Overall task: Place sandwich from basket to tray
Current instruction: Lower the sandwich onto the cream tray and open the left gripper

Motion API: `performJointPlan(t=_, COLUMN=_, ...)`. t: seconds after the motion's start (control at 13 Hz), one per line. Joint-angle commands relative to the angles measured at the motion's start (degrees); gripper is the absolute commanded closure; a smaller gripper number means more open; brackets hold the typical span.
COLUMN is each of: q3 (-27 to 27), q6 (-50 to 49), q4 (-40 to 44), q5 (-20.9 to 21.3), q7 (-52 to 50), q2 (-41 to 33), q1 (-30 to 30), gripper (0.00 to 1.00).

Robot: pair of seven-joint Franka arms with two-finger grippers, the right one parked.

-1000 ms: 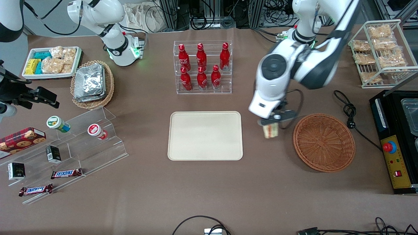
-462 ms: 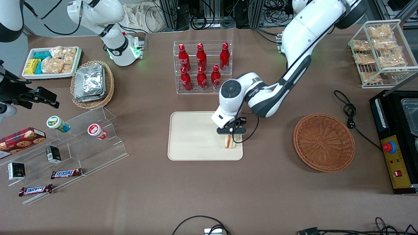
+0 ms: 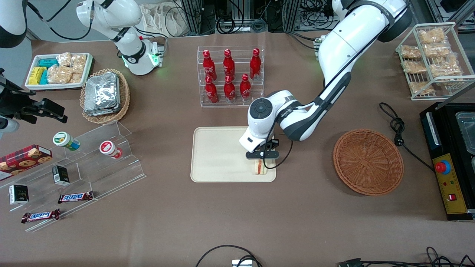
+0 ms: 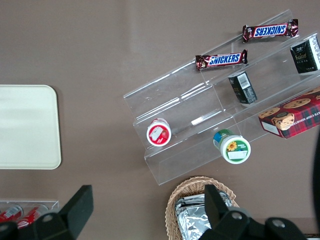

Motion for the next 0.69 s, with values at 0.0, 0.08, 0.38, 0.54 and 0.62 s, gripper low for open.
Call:
performJointPlan(t=0.0, q3=0.06, q6=-2.22, q4=1.03, q5=0.75, q7=-2.92, q2=-2.0, q1=-0.74, gripper=0.0)
performJointPlan(t=0.08, q3=-0.03, q6=-3.62, q4=1.03, q5=0.67, q7=-4.42, q2=-3.67, q1=-0.57, gripper=0.0)
performJointPlan(t=0.38, q3=-0.29, q6=-10.56, q4=0.68, q5=-5.82, q7=0.28, q2=-13.15, q1=3.28, gripper=0.0)
performJointPlan(t=0.54, q3=-0.29, q6=-15.73, q4=0.59, q5=-10.99, q7=7.31, q2=-17.9, q1=6.88, gripper=0.0)
performJointPlan(t=0.62, q3=-0.29, q6=-17.41, q4=-0.28, q5=-13.11, q7=11.52, q2=-20.1, q1=9.78, gripper=0.0)
